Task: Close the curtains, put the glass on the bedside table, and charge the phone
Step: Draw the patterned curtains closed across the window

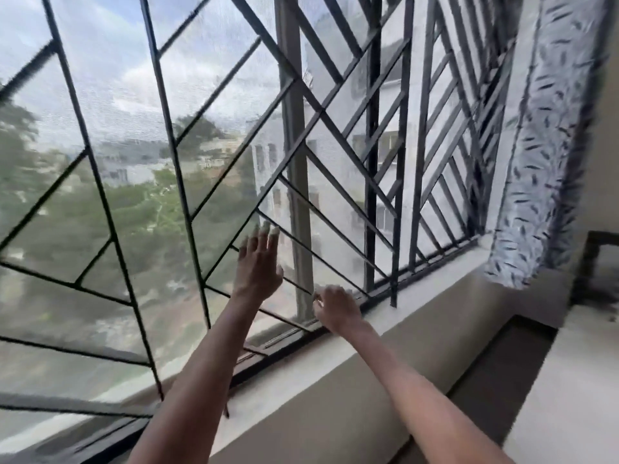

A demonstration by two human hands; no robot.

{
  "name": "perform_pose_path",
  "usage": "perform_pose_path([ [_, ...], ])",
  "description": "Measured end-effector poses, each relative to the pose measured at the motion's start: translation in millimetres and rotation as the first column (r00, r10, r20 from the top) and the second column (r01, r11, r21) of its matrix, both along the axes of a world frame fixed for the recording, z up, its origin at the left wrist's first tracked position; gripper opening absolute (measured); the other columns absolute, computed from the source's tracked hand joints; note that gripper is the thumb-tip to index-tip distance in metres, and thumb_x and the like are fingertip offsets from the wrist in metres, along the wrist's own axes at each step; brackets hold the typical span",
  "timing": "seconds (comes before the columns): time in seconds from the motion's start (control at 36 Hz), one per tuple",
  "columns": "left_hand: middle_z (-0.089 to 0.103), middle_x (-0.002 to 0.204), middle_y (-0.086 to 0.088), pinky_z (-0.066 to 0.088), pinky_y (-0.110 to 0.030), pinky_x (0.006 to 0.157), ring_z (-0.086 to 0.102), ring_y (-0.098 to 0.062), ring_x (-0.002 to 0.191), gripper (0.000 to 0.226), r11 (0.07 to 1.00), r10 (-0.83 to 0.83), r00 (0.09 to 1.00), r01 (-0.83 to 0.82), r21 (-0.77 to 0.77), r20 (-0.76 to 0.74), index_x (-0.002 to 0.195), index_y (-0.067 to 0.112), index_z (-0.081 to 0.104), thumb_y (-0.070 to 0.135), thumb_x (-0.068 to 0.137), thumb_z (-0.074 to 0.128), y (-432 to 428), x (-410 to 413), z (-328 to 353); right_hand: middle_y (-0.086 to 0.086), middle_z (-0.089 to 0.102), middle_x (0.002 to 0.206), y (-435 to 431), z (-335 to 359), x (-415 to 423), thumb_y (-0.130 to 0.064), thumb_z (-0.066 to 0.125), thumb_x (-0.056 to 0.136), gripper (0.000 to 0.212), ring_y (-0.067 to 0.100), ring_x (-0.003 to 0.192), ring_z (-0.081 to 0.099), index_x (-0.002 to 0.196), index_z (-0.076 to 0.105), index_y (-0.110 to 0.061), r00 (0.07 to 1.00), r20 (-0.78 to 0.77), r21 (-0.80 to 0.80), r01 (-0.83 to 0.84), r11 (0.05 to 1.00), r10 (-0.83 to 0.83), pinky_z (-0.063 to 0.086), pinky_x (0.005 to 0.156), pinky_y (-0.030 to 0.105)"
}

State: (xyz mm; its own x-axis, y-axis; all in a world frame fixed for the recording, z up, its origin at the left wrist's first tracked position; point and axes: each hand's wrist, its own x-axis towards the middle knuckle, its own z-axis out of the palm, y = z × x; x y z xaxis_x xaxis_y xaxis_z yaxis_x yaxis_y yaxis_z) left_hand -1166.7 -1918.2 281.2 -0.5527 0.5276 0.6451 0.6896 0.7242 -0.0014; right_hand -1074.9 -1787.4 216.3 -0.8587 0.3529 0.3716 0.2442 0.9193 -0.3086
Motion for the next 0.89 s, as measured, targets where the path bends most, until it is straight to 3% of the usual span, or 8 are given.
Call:
perform_pose_path([
  [0.08,0.021,0.154,-0.011,0.011,-0.043,0.116,0.018,-0.031,0.143,0.079,0.997,-0.031,0.999,0.03,-0.07,-0.025,0.144,0.009,0.029,0.018,0.074,0.065,17.0,-25.5,-7.0,0.013,0.068,0.104,17.2,7.3,-25.8,-0.019,0.05,0.086,0.024,0.03,0.101,0.062,0.104,0.064,-0.012,1.0,0.013,0.017,-0.011,1.0,0.011,0.047,0.092,0.039],
  [0.22,0.05,0.137,-0.015,0.013,-0.04,0.112,0.046,-0.032,0.128,0.075,0.973,-0.135,0.969,0.089,-0.215,-0.208,0.127,0.004,0.054,0.014,0.055,0.074,55.5,-59.6,-15.2,0.011,0.063,0.116,48.6,11.1,-66.8,-0.017,0.05,0.085,0.028,0.03,0.113,0.052,0.111,0.061,-0.016,0.999,0.008,-0.01,0.036,0.999,-0.036,0.041,0.098,0.039],
  [0.33,0.068,0.1,-0.016,0.012,-0.038,0.117,0.06,-0.03,0.108,0.038,0.958,-0.133,0.928,0.03,-0.286,-0.349,0.098,0.005,0.068,0.008,0.06,0.068,85.2,-80.2,-18.4,0.013,0.048,0.135,74.4,8.3,-94.0,-0.01,0.046,0.085,0.051,0.033,0.123,0.041,0.136,0.037,-0.013,0.996,0.04,-0.032,0.082,0.996,-0.08,0.037,0.102,0.045],
  [0.42,0.067,0.07,-0.01,0.034,-0.04,0.11,0.063,-0.027,0.083,0.008,0.933,-0.092,0.945,-0.028,-0.36,-0.314,0.07,0.008,0.07,0.008,0.065,0.064,98.4,-83.0,-16.0,0.012,0.048,0.137,93.0,4.7,-111.8,-0.001,0.042,0.082,0.058,0.035,0.119,0.043,0.139,0.034,-0.013,0.997,-0.018,-0.054,0.078,0.996,-0.079,0.038,0.099,0.048],
  [0.58,0.066,0.075,-0.009,0.031,-0.035,0.089,0.058,-0.026,0.082,0.013,0.948,0.065,0.976,-0.126,-0.294,-0.21,0.074,0.009,0.072,0.007,0.072,0.059,114.4,-82.3,-13.8,0.016,0.067,0.108,122.4,-8.4,-143.1,0.0,0.043,0.089,0.042,0.033,0.103,0.059,0.125,0.057,-0.018,1.0,0.014,-0.142,0.018,0.99,-0.016,0.045,0.092,0.05],
  [0.75,0.066,0.087,-0.013,0.037,-0.034,0.089,0.055,-0.028,0.092,0.023,0.956,0.095,0.988,-0.124,-0.267,-0.118,0.088,0.005,0.069,0.002,0.081,0.048,117.8,-79.8,-11.1,0.011,0.069,0.11,138.2,-15.0,-147.9,-0.005,0.048,0.094,0.036,0.025,0.099,0.064,0.127,0.057,-0.017,0.999,-0.008,-0.238,-0.039,0.97,0.038,0.044,0.075,0.024],
  [0.81,0.065,0.088,-0.017,0.036,-0.036,0.09,0.054,-0.03,0.092,0.022,0.959,0.095,0.991,-0.118,-0.257,-0.097,0.09,0.0,0.068,0.0,0.082,0.047,116.8,-79.6,-8.5,0.01,0.07,0.11,142.6,-12.5,-148.6,-0.01,0.05,0.094,0.032,0.024,0.096,0.066,0.124,0.06,-0.017,0.997,-0.01,-0.256,-0.073,0.964,0.073,0.05,0.074,0.026],
  [0.89,0.062,0.087,-0.024,0.034,-0.038,0.09,0.052,-0.034,0.092,0.019,0.973,0.074,0.994,-0.089,-0.212,-0.076,0.089,-0.008,0.065,-0.004,0.082,0.048,117.5,-81.4,-7.9,0.012,0.071,0.103,147.0,-9.1,-148.3,-0.015,0.05,0.095,0.029,0.025,0.083,0.064,0.121,0.062,-0.018,0.994,0.027,-0.259,-0.098,0.961,0.109,0.043,0.062,0.021],
])
